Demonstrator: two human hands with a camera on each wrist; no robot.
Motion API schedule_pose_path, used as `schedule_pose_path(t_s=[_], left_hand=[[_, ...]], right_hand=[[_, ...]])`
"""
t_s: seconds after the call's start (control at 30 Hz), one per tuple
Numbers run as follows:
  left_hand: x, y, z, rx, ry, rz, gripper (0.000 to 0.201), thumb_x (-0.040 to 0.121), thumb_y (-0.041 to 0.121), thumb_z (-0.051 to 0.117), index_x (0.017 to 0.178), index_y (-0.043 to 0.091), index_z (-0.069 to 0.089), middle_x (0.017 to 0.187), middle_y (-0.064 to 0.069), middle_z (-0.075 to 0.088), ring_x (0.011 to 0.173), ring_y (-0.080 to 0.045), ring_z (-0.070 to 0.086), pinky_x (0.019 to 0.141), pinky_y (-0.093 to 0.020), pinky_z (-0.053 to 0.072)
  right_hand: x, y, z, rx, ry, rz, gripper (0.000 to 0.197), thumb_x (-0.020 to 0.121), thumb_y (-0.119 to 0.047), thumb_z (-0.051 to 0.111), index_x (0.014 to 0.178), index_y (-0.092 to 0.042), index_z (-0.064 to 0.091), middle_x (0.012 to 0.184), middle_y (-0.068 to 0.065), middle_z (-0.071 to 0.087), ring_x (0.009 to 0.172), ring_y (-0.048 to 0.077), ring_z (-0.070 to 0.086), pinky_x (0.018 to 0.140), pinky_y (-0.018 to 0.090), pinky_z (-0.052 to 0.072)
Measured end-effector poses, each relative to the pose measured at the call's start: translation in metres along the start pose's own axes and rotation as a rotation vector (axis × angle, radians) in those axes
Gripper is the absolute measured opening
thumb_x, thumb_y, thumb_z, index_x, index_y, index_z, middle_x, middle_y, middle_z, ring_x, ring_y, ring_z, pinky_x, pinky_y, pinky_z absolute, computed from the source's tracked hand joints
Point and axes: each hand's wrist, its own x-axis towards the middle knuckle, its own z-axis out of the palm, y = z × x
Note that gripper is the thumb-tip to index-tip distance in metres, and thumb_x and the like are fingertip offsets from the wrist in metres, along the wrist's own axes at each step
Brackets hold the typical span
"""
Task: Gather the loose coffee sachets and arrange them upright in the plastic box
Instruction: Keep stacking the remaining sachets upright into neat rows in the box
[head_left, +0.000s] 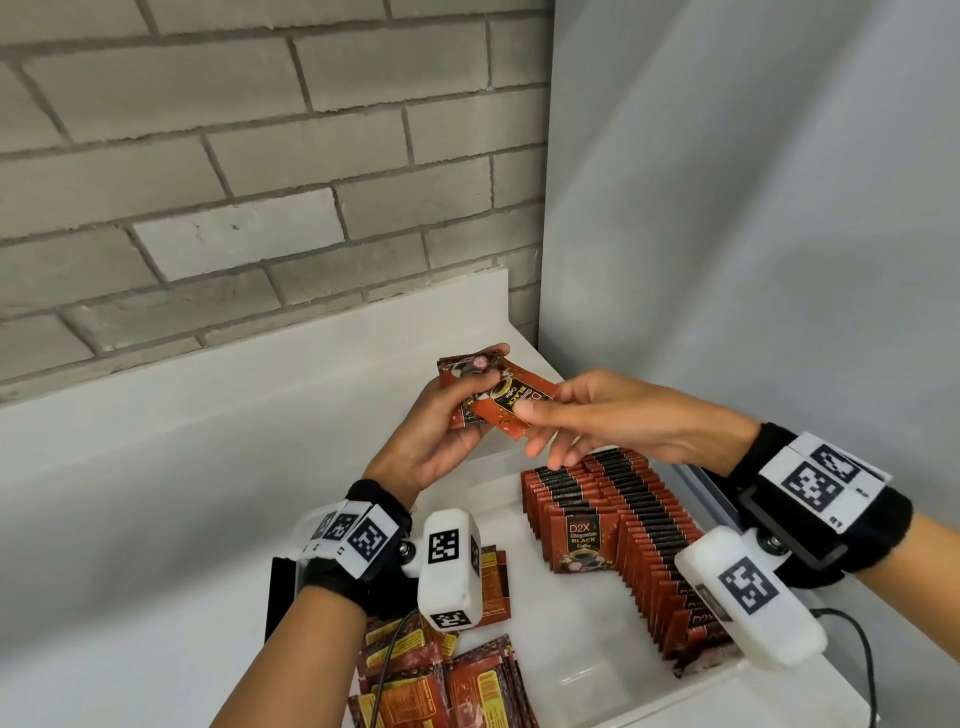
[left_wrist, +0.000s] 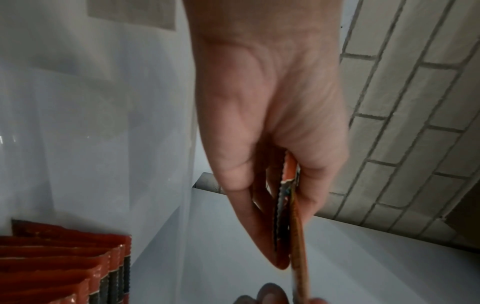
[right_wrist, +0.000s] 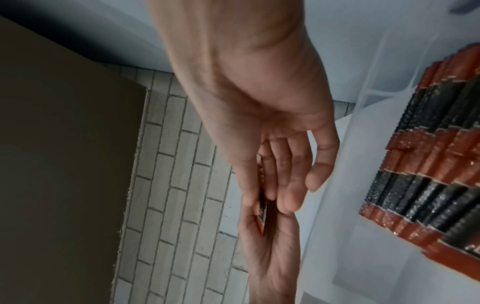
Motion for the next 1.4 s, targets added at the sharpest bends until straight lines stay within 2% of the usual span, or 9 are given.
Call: schedule_pose_path(t_s=[0.13,0.33,0.5,0.67,0.8,0.97,1.07,1.2,1.4], left_hand=[[0.0,0.0,0.001,0.001,0.012,0.001,0.038,0.083,0.008,0.058,0.121,0.005,0.059,0.109,-0.015,0.067,0.101,-0.023,0.064,0.089,-0.03,0.052],[-0.001,0.001,0.002,-0.007,-0.006,-0.03,0.033,0.083,0.003,0.054,0.116,0.007,0.062,0.111,-0.015,0.069,0.102,-0.023,0.066,0.092,-0.031,0.052],[0.0,0.0,0.0,0.0,-0.033,-0.051,0.045,0.079,-0.001,0.055,0.123,0.008,0.06,0.121,-0.015,0.065,0.11,-0.025,0.063,0.096,-0.033,0.05],[-0.001,0.0,0.0,0.007,-0.021,-0.043,0.037,0.079,-0.006,0.052,0.112,0.009,0.061,0.101,-0.01,0.072,0.095,-0.019,0.067,0.085,-0.031,0.054],[-0.003,0.001,0.002,0.028,-0.017,-0.028,0.04,0.087,-0.012,0.04,0.109,0.012,0.064,0.1,-0.008,0.073,0.095,-0.019,0.067,0.089,-0.032,0.052],[-0.001,0.001,0.002,-0.038,-0.023,-0.036,0.034,0.082,0.008,0.063,0.115,0.011,0.064,0.108,-0.011,0.069,0.1,-0.021,0.065,0.096,-0.035,0.049],[0.001,0.001,0.0,-0.099,0.018,-0.052,0.03,0.083,0.019,0.062,0.111,0.009,0.066,0.087,-0.007,0.065,0.087,-0.015,0.061,0.091,-0.033,0.048],[0.001,0.0,-0.001,-0.126,0.018,-0.058,0.033,0.083,0.021,0.058,0.112,0.006,0.064,0.082,-0.008,0.064,0.078,-0.015,0.063,0.083,-0.03,0.055],[0.001,0.001,-0.001,-0.127,0.031,-0.064,0.034,0.083,0.022,0.058,0.113,0.006,0.064,0.084,-0.008,0.064,0.081,-0.016,0.063,0.086,-0.031,0.053]], right_hand=[[0.002,0.001,-0.004,0.069,0.064,-0.03,0.033,0.079,-0.024,0.072,0.105,-0.005,0.067,0.086,0.004,0.074,0.07,0.01,0.067,0.07,0.02,0.053],[0.004,0.001,-0.014,0.09,0.168,-0.03,0.016,0.082,-0.015,0.072,0.093,-0.006,0.066,0.075,0.0,0.073,0.07,0.01,0.069,0.069,0.018,0.054],[0.006,0.0,-0.014,0.144,0.215,-0.042,0.018,0.084,-0.013,0.069,0.1,-0.006,0.065,0.077,0.002,0.073,0.069,0.009,0.068,0.064,0.017,0.053],[0.008,0.0,-0.014,0.193,0.226,-0.078,0.018,0.085,-0.014,0.068,0.1,-0.006,0.063,0.081,0.004,0.072,0.068,0.01,0.067,0.061,0.016,0.053],[0.009,0.003,-0.013,0.164,0.203,-0.097,0.021,0.08,-0.013,0.072,0.099,-0.008,0.063,0.082,0.004,0.071,0.071,0.009,0.067,0.064,0.016,0.053],[0.003,0.008,-0.019,0.085,0.196,-0.093,0.015,0.079,-0.009,0.073,0.093,-0.008,0.067,0.078,0.003,0.069,0.068,0.008,0.065,0.061,0.014,0.05],[-0.008,0.011,-0.026,-0.081,0.052,-0.028,0.013,0.08,-0.01,0.072,0.093,-0.008,0.069,0.08,0.003,0.07,0.069,0.008,0.063,0.065,0.017,0.05],[-0.016,0.018,-0.02,-0.401,-0.128,0.059,0.008,0.081,-0.016,0.074,0.087,-0.017,0.069,0.076,0.002,0.069,0.068,0.008,0.061,0.071,0.02,0.049],[-0.013,0.024,0.0,-0.846,-0.071,0.059,0.018,0.077,-0.024,0.078,0.081,-0.024,0.06,0.074,-0.007,0.065,0.068,0.009,0.061,0.063,0.017,0.045]])
